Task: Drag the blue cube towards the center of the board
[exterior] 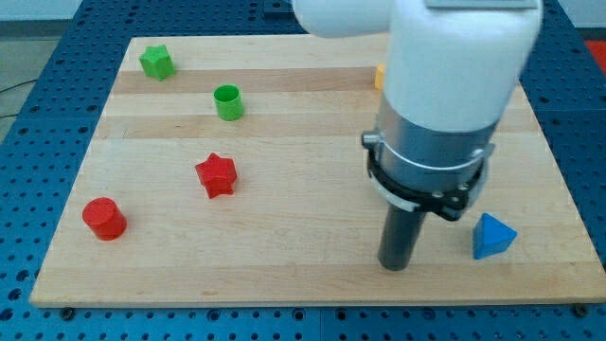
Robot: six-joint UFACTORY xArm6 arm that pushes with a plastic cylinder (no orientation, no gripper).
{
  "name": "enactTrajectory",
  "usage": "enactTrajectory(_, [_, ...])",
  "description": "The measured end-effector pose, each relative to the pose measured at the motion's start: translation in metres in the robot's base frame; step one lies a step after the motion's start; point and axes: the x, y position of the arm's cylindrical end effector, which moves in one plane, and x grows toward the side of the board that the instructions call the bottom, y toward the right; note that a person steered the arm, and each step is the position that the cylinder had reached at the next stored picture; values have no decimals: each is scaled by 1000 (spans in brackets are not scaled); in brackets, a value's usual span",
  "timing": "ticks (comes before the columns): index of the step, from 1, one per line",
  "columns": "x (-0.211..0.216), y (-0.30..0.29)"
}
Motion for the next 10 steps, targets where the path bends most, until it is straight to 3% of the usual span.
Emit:
enactTrajectory(1, [-10,38])
enactTrajectory(3, [-95,39])
enactTrajectory(7, [-90,33])
enactTrajectory(9, [-39,27])
enactTrajectory(10, [-71,16])
